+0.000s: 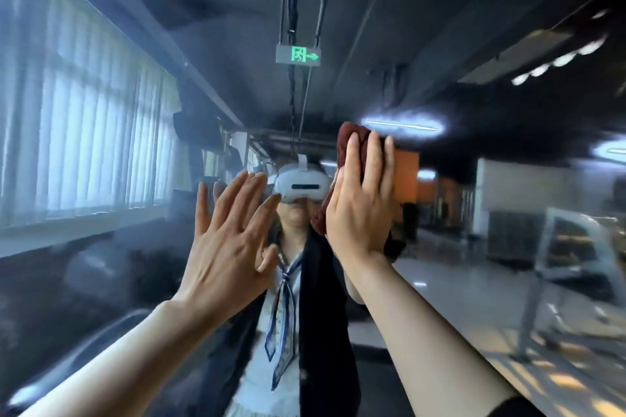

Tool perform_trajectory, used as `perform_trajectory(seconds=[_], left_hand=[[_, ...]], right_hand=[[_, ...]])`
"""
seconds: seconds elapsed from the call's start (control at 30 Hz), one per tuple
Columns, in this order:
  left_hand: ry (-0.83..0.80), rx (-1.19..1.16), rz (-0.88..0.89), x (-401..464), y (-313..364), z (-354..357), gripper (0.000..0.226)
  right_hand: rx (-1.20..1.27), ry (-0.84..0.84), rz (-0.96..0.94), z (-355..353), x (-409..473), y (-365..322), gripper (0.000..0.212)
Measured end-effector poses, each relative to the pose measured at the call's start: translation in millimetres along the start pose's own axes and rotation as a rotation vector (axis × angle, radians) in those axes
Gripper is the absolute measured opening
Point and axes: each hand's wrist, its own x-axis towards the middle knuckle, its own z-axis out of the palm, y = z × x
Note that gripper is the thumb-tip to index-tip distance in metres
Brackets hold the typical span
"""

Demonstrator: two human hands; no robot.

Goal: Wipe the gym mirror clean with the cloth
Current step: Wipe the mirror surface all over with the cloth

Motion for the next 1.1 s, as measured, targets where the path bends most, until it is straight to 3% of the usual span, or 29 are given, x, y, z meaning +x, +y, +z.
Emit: perform_trajectory(seconds=[0.27, 0.37, 0.43, 0.5, 0.63, 0.73, 0.8, 0.9, 1.0, 1.1], left_hand=[[0.046, 0.043, -0.059, -9.2, -134.5, -35.1, 0.077], [0.075, 0.014, -0.049, 8.0, -158.8, -37.9, 0.074], [0.073, 0.036, 0.004, 25.3, -171.0, -38.7, 0.072], [0.073, 0.089, 0.057, 45.6, -181.7, -41.0, 0.072], [0.103, 0.119, 0.092, 77.6, -192.1, -41.8, 0.071], [0.149, 0.127, 0.100, 81.4, -190.8, -32.9, 0.071], [0.179, 0.131, 0.107, 80.8, -190.6, -27.1, 0.071], [0.229, 0.128, 0.126, 79.9, -192.5, -24.3, 0.071], [0.267, 0.114, 0.144, 80.4, -194.4, -23.3, 0.071], [0.265, 0.124, 0.153, 80.0, -196.4, -22.1, 0.071]], right_hand=[[0.056, -0.046, -0.129, 50.9, 8.7, -163.3, 0.051], [0.084, -0.162, -0.364, 48.7, 3.4, -163.8, 0.047], [0.067, -0.176, -0.424, 41.7, 7.8, -138.1, 0.046], [-0.022, -0.101, -0.276, 33.2, 18.7, -99.4, 0.046], [-0.115, 0.103, 0.212, 28.5, 53.6, -53.8, 0.047], [-0.103, 0.166, 0.298, 47.3, 81.4, -83.4, 0.049], [-0.096, 0.157, 0.210, 62.3, 87.2, -119.7, 0.050], [-0.079, 0.047, -0.094, 73.4, 67.1, -165.9, 0.048], [-0.016, -0.100, -0.351, 62.6, 49.9, -158.5, 0.047], [-0.066, -0.067, -0.257, 45.6, 56.0, -105.9, 0.047]])
